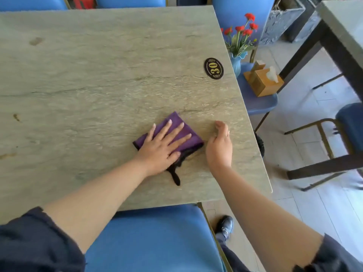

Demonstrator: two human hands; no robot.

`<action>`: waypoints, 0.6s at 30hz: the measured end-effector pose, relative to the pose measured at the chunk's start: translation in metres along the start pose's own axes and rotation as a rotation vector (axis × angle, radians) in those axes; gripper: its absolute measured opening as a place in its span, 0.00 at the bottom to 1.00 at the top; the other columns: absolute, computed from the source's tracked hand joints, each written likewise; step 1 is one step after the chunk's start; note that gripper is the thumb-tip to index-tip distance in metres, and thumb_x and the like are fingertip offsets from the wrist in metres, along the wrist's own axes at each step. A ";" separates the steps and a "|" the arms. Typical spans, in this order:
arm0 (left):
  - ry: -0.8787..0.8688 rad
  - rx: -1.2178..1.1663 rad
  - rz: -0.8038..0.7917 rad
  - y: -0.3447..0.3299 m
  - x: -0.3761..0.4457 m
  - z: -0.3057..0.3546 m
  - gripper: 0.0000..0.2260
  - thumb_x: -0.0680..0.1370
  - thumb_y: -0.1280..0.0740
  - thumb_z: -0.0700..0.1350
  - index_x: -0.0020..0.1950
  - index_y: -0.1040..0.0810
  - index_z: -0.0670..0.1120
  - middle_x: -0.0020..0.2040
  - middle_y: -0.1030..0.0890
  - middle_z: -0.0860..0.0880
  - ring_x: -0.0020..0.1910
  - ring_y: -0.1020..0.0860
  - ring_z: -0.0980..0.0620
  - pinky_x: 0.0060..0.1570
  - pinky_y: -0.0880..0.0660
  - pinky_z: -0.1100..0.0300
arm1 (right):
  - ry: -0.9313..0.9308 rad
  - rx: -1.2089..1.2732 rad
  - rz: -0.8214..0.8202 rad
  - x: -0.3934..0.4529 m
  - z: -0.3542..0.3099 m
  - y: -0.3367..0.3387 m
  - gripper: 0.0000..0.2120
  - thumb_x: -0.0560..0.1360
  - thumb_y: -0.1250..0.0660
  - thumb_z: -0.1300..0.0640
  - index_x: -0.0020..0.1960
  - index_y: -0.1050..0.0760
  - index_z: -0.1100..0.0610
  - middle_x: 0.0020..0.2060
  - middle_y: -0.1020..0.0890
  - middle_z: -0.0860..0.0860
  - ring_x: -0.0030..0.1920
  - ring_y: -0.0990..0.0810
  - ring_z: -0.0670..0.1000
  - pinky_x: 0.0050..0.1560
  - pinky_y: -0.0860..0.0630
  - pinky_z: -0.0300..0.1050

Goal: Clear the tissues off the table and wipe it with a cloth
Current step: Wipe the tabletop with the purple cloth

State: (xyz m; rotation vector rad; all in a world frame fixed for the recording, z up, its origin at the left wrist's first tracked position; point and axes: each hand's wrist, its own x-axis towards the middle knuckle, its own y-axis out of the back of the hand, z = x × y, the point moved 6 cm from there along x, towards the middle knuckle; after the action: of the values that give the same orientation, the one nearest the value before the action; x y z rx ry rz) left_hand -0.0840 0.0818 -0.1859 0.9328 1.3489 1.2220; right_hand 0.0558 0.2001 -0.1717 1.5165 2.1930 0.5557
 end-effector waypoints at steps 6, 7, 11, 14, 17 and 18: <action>-0.622 0.106 0.029 -0.014 -0.080 0.003 0.24 0.79 0.44 0.59 0.75 0.44 0.65 0.79 0.47 0.57 0.78 0.52 0.52 0.73 0.56 0.39 | 0.066 -0.116 0.025 -0.030 -0.004 -0.016 0.22 0.77 0.47 0.68 0.70 0.36 0.60 0.72 0.33 0.56 0.75 0.41 0.58 0.75 0.46 0.52; -0.556 0.098 0.026 -0.012 -0.073 -0.014 0.25 0.78 0.44 0.60 0.75 0.45 0.65 0.79 0.48 0.58 0.78 0.52 0.53 0.73 0.57 0.39 | 0.091 -0.147 0.037 -0.033 -0.004 -0.019 0.22 0.77 0.47 0.68 0.71 0.37 0.61 0.74 0.36 0.56 0.76 0.44 0.56 0.76 0.51 0.50; 0.063 0.009 0.082 -0.001 -0.021 -0.073 0.26 0.76 0.54 0.64 0.74 0.56 0.68 0.79 0.55 0.59 0.78 0.55 0.52 0.72 0.54 0.35 | 0.158 -0.215 0.066 -0.035 -0.003 -0.024 0.23 0.78 0.47 0.67 0.73 0.38 0.62 0.75 0.37 0.56 0.77 0.47 0.52 0.77 0.59 0.44; 0.330 -0.037 0.089 0.003 -0.001 -0.068 0.28 0.74 0.63 0.65 0.75 0.58 0.67 0.78 0.59 0.59 0.78 0.60 0.50 0.73 0.61 0.38 | 0.173 -0.264 0.065 -0.034 -0.003 -0.028 0.22 0.78 0.46 0.64 0.72 0.37 0.59 0.74 0.36 0.54 0.77 0.48 0.52 0.77 0.60 0.46; 0.202 -0.047 0.070 0.003 -0.006 -0.050 0.28 0.75 0.62 0.66 0.76 0.56 0.66 0.78 0.59 0.59 0.78 0.61 0.50 0.73 0.62 0.38 | 0.155 -0.336 0.070 -0.035 -0.012 -0.034 0.24 0.76 0.44 0.64 0.71 0.36 0.56 0.74 0.38 0.55 0.77 0.49 0.55 0.77 0.59 0.53; 0.134 -0.087 0.062 0.005 -0.010 -0.051 0.27 0.76 0.61 0.66 0.76 0.53 0.66 0.78 0.57 0.59 0.78 0.60 0.51 0.73 0.62 0.38 | 0.154 -0.348 0.065 -0.036 -0.020 -0.039 0.25 0.74 0.43 0.64 0.71 0.36 0.54 0.74 0.41 0.56 0.76 0.49 0.56 0.76 0.61 0.54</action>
State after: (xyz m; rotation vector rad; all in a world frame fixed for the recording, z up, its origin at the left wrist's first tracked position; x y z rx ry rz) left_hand -0.1327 0.0644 -0.1827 0.8494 1.3684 1.3998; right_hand 0.0265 0.1518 -0.1722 1.3994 2.0259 1.0463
